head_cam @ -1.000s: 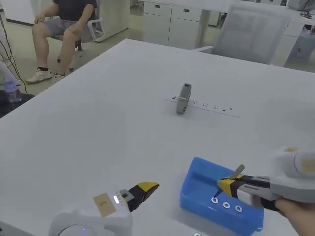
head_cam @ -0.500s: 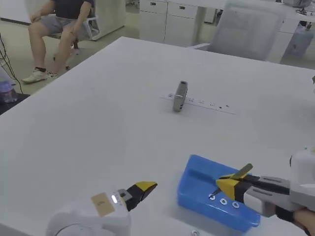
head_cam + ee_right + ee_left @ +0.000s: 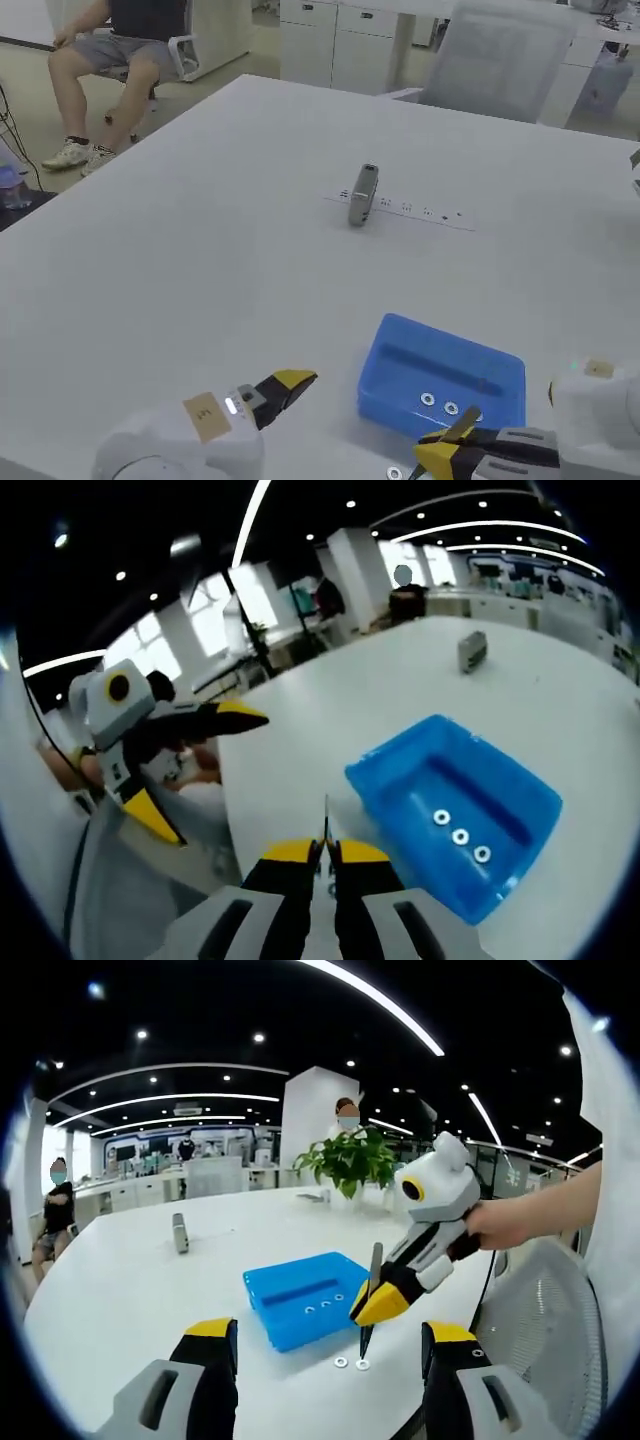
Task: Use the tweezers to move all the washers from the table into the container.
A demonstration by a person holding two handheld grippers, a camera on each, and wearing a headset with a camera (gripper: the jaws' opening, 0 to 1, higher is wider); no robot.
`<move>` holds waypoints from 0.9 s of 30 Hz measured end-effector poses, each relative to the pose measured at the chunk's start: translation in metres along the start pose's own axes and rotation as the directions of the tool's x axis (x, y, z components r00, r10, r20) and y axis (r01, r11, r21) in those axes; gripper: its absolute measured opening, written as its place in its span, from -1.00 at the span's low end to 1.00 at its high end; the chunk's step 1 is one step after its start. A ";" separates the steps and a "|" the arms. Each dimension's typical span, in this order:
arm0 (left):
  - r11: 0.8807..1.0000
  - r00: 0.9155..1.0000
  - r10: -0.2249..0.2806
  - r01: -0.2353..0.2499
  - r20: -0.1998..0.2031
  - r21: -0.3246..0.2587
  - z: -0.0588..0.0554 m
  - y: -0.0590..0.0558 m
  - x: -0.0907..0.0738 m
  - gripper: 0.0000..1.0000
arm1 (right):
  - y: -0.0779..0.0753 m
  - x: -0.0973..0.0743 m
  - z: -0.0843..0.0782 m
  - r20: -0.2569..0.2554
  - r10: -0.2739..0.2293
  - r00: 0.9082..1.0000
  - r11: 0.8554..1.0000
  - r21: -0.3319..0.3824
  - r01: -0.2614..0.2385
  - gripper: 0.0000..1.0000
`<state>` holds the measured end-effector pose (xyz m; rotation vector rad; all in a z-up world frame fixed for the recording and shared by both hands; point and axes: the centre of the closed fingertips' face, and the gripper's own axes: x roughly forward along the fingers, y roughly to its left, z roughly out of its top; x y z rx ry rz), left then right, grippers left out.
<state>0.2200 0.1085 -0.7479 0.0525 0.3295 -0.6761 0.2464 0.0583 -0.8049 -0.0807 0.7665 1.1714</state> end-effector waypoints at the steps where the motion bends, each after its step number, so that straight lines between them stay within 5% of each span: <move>1: 1.000 1.000 0.001 -0.001 -0.001 0.000 0.000 0.000 0.000 0.52 | -0.002 0.001 -0.005 -0.018 -0.007 1.000 1.000 0.002 0.008 -0.93; 7: 1.000 1.000 0.001 -0.001 -0.003 0.001 0.000 0.001 0.000 0.51 | -0.001 0.006 -0.012 -0.039 -0.013 0.999 1.000 0.003 0.013 -0.92; 14: 1.000 1.000 0.002 -0.002 -0.013 0.009 -0.002 0.001 0.001 0.51 | 0.007 0.009 -0.013 -0.058 -0.013 0.998 0.997 -0.075 0.008 -0.92; 18: 1.000 1.000 0.002 -0.001 -0.014 0.011 -0.002 0.001 0.001 0.51 | 0.006 0.010 -0.015 -0.083 -0.020 0.996 0.982 -0.188 0.004 -0.92; 27: 1.000 1.000 0.003 -0.003 -0.016 0.016 -0.003 0.000 0.001 0.51 | 0.020 0.012 -0.028 -0.090 -0.031 0.995 0.922 -0.387 -0.006 -0.93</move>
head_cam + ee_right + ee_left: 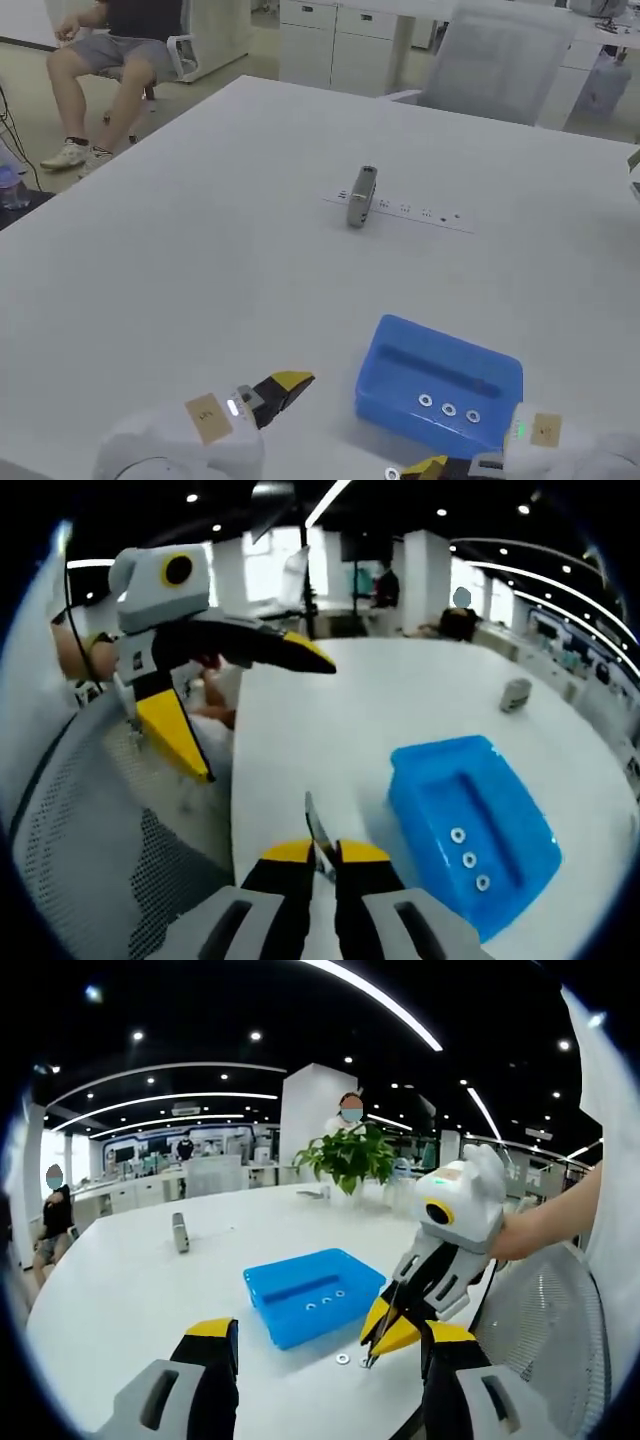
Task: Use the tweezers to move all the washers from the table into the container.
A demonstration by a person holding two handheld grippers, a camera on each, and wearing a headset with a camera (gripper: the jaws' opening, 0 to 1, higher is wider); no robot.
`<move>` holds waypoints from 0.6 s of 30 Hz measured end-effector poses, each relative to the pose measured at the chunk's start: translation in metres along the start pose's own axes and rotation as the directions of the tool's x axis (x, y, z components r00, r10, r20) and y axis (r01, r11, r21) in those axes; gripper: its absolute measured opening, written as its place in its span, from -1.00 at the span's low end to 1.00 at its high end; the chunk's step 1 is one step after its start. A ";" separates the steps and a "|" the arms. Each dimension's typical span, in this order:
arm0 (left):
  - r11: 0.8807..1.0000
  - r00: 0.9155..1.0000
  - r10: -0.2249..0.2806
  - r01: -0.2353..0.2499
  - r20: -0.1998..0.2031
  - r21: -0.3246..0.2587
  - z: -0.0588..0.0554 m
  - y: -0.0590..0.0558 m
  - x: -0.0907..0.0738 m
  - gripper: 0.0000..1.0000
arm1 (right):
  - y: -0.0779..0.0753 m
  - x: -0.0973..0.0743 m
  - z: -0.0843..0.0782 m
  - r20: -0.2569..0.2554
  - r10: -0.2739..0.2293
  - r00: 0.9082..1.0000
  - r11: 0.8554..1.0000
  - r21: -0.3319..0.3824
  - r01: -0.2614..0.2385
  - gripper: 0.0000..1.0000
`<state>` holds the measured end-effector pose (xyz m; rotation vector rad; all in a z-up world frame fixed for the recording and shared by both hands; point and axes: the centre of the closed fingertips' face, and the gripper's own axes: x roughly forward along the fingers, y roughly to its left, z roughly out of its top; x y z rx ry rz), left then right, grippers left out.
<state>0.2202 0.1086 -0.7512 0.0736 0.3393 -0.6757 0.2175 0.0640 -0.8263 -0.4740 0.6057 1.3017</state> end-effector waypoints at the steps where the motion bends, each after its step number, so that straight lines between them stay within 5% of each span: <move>1: 1.000 1.000 -0.001 0.001 0.000 0.000 0.000 0.000 0.000 0.51 | -0.001 0.000 -0.002 -0.006 -0.001 1.000 1.000 -0.007 0.001 -0.94; 6: 1.000 1.000 -0.006 0.006 -0.003 0.005 -0.001 -0.002 0.000 0.50 | 0.002 -0.001 -0.003 -0.008 -0.018 1.000 0.995 -0.102 0.017 -0.95; 10: 1.000 1.000 -0.004 0.004 -0.003 0.003 -0.001 -0.001 0.000 0.50 | 0.009 0.000 -0.004 -0.039 -0.059 0.997 0.973 -0.224 0.049 -0.95; 12: 1.000 1.000 -0.005 0.005 -0.003 0.002 -0.001 -0.002 0.000 0.50 | 0.009 -0.003 -0.004 -0.067 -0.085 0.994 0.970 -0.233 0.067 -0.95; 18: 1.000 1.000 -0.012 0.012 -0.005 0.005 -0.001 -0.004 0.000 0.51 | 0.003 -0.016 0.016 -0.012 -0.103 0.995 0.972 -0.212 0.098 -0.95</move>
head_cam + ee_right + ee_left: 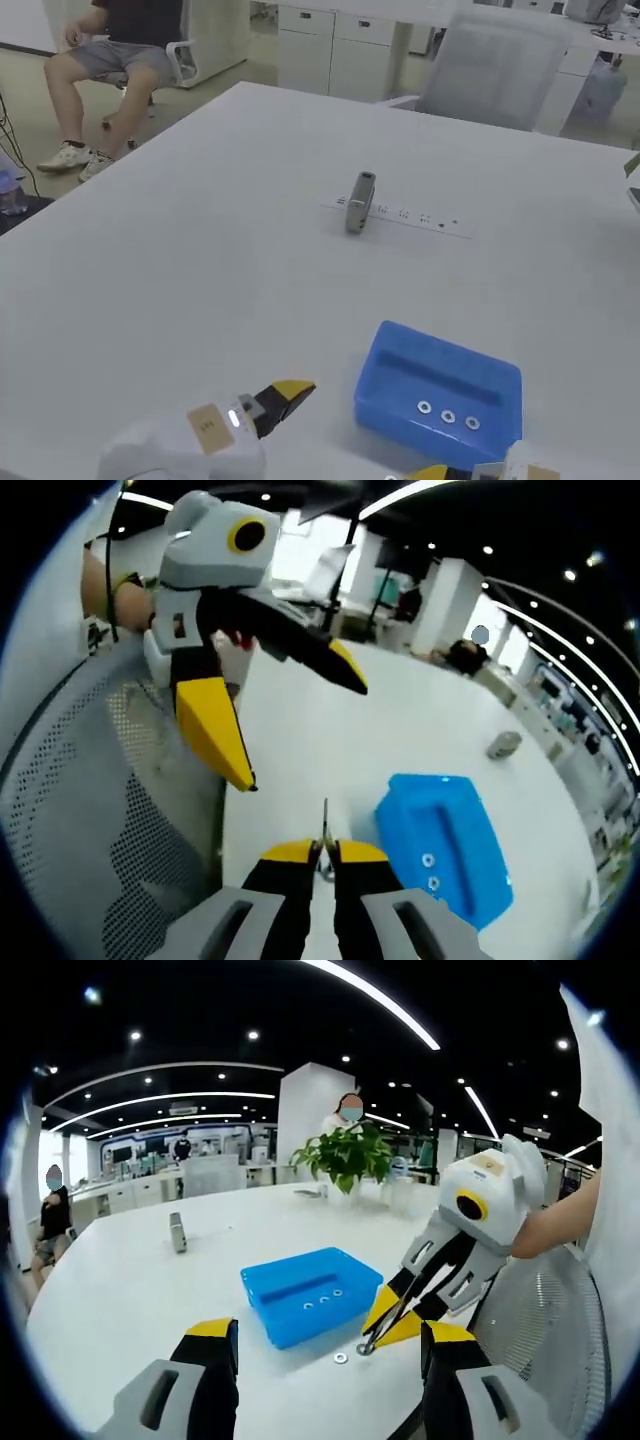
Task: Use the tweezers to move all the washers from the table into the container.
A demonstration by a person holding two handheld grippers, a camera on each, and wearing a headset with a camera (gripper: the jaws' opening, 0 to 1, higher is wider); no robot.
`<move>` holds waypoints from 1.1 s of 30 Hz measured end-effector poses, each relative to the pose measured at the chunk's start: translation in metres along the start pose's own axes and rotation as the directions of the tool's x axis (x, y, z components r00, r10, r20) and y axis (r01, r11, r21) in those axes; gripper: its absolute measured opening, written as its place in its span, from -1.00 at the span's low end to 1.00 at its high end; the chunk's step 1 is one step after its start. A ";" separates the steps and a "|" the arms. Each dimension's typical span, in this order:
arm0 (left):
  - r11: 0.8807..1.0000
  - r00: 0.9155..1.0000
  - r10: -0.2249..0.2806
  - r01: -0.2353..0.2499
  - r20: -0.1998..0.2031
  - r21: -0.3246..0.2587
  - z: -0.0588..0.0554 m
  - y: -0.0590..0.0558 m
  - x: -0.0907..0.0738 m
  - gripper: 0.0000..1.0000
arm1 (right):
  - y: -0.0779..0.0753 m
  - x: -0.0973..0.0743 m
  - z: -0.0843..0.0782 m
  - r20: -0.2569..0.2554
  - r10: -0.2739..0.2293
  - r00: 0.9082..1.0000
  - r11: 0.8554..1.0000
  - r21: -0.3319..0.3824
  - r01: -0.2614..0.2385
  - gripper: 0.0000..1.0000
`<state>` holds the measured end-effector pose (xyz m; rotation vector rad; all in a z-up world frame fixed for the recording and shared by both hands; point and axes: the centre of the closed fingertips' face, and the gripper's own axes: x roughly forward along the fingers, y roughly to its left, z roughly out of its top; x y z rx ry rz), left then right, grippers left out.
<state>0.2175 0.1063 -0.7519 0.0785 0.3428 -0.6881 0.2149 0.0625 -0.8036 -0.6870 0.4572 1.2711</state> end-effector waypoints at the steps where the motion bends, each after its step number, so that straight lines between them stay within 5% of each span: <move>1: 1.000 1.000 0.000 0.000 -0.001 0.000 0.000 0.000 0.000 0.51 | -0.003 -0.003 0.004 0.006 -0.007 1.000 1.000 0.008 0.007 -0.94; 8: 1.000 1.000 -0.001 0.001 0.002 0.000 0.001 0.000 0.000 0.51 | -0.036 -0.019 0.027 0.075 -0.081 0.994 0.995 0.069 0.076 -0.94; 14: 1.000 1.000 0.007 -0.007 0.006 -0.004 0.002 0.002 -0.001 0.50 | -0.067 -0.022 0.044 0.148 -0.143 0.979 0.970 0.218 0.108 -0.94; 17: 1.000 1.000 0.012 -0.012 0.007 -0.004 0.002 0.003 -0.001 0.50 | -0.081 -0.016 0.041 0.149 -0.169 0.974 0.944 0.310 0.117 -0.94; 20: 1.000 1.000 0.016 -0.016 0.007 -0.005 0.002 0.004 -0.001 0.50 | -0.094 -0.013 0.045 0.193 -0.190 0.963 0.901 0.424 0.092 -0.94; 23: 1.000 1.000 0.018 -0.018 0.009 -0.009 0.002 0.005 -0.001 0.50 | -0.113 -0.006 0.035 0.177 -0.205 0.963 0.858 0.506 0.090 -0.94; 29: 1.000 1.000 0.017 -0.017 0.005 -0.005 0.001 0.006 0.000 0.49 | -0.131 0.009 0.024 0.145 -0.192 0.971 0.818 0.571 0.076 -0.94; 33: 1.000 1.000 0.018 -0.018 0.006 -0.009 0.001 0.007 0.000 0.49 | -0.133 0.022 0.016 0.117 -0.167 0.979 0.815 0.576 0.071 -0.94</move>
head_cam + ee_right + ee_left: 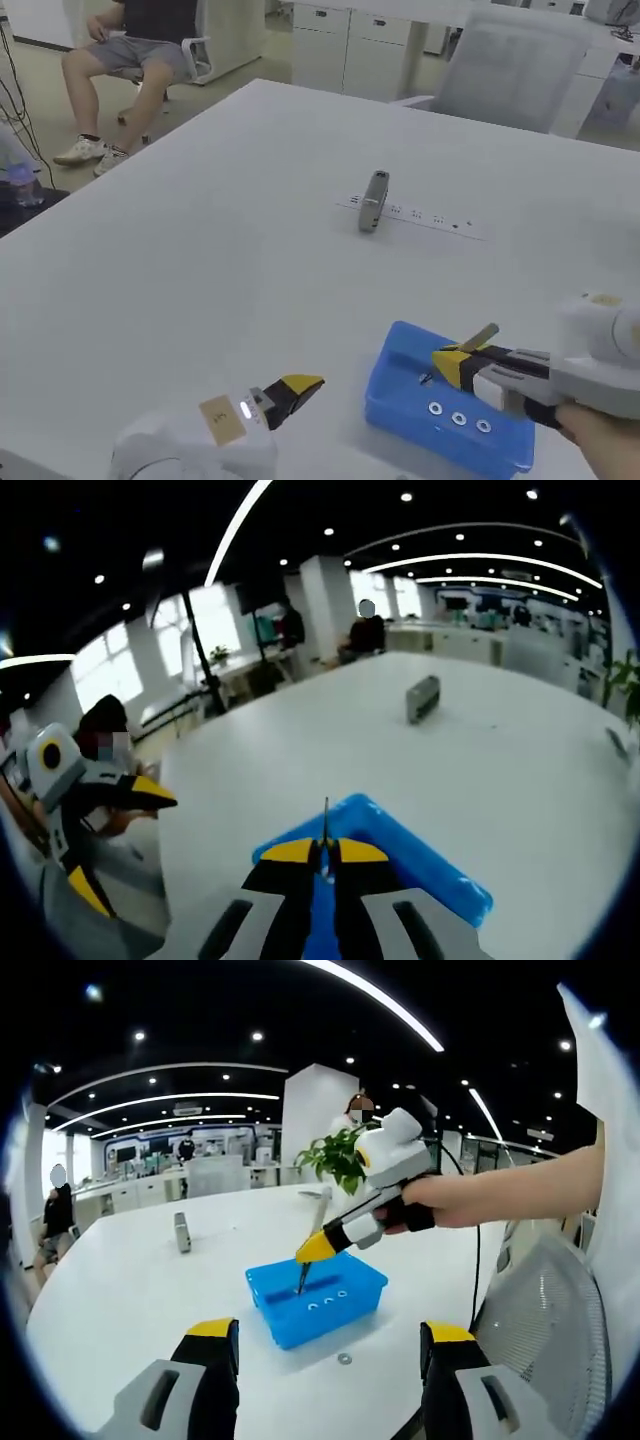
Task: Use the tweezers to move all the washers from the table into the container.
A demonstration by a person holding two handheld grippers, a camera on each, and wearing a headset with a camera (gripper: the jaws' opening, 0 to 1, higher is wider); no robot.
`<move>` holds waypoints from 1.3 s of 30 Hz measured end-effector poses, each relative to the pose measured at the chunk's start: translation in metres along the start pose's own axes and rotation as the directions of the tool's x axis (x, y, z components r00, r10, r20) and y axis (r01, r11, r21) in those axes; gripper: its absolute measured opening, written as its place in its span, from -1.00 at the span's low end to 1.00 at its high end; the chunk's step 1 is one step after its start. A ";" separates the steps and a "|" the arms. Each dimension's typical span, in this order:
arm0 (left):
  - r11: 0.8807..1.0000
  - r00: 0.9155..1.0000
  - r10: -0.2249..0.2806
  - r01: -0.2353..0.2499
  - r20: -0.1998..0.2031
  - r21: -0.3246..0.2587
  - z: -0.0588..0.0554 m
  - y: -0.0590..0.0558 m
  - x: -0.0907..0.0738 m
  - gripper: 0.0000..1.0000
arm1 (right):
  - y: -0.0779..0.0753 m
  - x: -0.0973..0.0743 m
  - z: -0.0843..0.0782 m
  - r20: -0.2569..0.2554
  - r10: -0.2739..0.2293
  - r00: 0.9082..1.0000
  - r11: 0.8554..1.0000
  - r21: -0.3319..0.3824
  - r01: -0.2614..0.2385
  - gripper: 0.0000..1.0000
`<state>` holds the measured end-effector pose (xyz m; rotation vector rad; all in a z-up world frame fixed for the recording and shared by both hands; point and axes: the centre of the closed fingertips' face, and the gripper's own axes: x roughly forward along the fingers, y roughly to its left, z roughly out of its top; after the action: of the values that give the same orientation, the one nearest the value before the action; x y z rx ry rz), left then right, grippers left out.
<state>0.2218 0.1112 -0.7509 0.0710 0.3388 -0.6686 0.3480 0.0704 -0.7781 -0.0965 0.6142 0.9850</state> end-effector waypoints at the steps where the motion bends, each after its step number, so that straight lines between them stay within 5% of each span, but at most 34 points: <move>1: 1.000 1.000 0.000 0.000 -0.001 -0.001 0.000 0.000 0.000 0.49 | 0.000 0.002 -0.002 -0.010 0.002 1.000 1.000 -0.001 -0.002 -0.94; 15: 1.000 1.000 -0.002 0.002 -0.011 0.003 -0.002 0.001 0.001 0.49 | -0.009 0.023 -0.024 -0.110 0.014 0.994 1.000 -0.016 -0.016 -0.94; 21: 1.000 1.000 -0.002 0.002 -0.014 0.004 -0.002 0.001 0.001 0.48 | 0.000 0.024 -0.030 -0.138 0.020 0.990 0.998 -0.049 -0.027 -0.93; 27: 1.000 1.000 -0.004 0.004 -0.018 0.007 -0.003 0.000 0.001 0.48 | 0.000 0.021 -0.024 -0.116 0.024 0.993 0.998 -0.056 -0.031 -0.92; 33: 1.000 1.000 -0.005 0.005 -0.017 0.007 -0.003 -0.001 0.001 0.48 | 0.003 0.008 -0.007 -0.042 0.023 0.999 0.998 -0.060 -0.026 -0.92; 39: 1.000 1.000 -0.009 0.009 -0.021 0.012 -0.003 -0.002 0.001 0.48 | 0.028 -0.017 0.007 0.016 0.068 0.998 0.996 -0.052 -0.068 -0.93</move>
<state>0.2201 0.1095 -0.7543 0.0882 0.3551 -0.6792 0.3215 0.0759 -0.7584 -0.1128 0.5794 1.0667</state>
